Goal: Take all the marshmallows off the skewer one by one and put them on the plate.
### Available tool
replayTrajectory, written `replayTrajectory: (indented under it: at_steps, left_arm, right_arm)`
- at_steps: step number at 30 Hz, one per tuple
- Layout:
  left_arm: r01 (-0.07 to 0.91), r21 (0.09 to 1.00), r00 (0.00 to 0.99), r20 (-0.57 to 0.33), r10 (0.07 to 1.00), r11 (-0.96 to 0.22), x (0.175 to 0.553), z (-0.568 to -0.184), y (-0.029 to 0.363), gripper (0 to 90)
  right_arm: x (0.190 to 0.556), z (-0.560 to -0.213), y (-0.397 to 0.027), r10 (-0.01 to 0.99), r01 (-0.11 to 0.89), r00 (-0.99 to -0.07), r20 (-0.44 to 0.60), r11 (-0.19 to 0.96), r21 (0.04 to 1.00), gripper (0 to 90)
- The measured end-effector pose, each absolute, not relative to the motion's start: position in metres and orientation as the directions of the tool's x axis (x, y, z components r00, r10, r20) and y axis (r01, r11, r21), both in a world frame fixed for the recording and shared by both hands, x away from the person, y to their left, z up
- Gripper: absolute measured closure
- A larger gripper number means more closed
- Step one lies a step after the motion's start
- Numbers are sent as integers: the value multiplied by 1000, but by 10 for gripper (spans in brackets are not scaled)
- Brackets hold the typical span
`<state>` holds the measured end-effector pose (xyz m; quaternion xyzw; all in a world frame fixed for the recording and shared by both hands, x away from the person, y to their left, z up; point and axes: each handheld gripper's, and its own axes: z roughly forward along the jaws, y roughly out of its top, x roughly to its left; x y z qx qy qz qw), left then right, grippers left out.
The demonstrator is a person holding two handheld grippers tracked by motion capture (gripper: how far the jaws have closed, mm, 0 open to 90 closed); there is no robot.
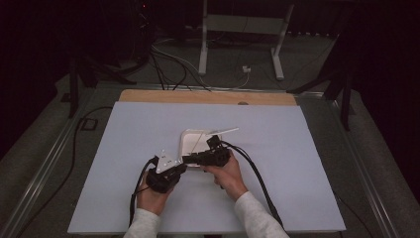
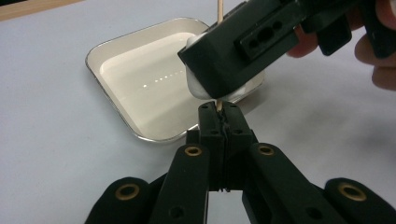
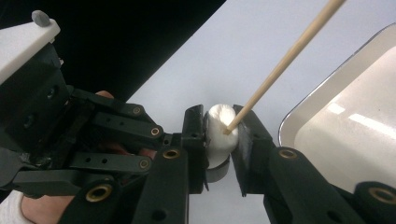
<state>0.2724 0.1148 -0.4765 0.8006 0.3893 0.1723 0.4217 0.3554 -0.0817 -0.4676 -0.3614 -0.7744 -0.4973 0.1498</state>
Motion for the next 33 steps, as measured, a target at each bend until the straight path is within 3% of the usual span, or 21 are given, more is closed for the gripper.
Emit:
replayTrajectory:
  at_steps: [26, 28, 30, 33]
  left_arm:
    - [472, 778, 639, 22, 769, -415, 272, -481, 110, 900]
    - [479, 760, 636, 46, 770, -440, 271, -485, 110, 900]
    - [478, 774, 649, 6, 760, -414, 271, -486, 114, 900]
    - [447, 784, 672, 24, 740, -431, 269, -482, 107, 900]
  right_arm:
    - [361, -466, -90, 425, 735, -661, 618, 198, 649, 789]
    - [364, -463, -96, 439, 734, -652, 618, 163, 659, 794]
    - [370, -456, -111, 438, 743, -629, 642, 97, 662, 796]
    - [372, -448, -123, 437, 726, -651, 620, 121, 677, 794]
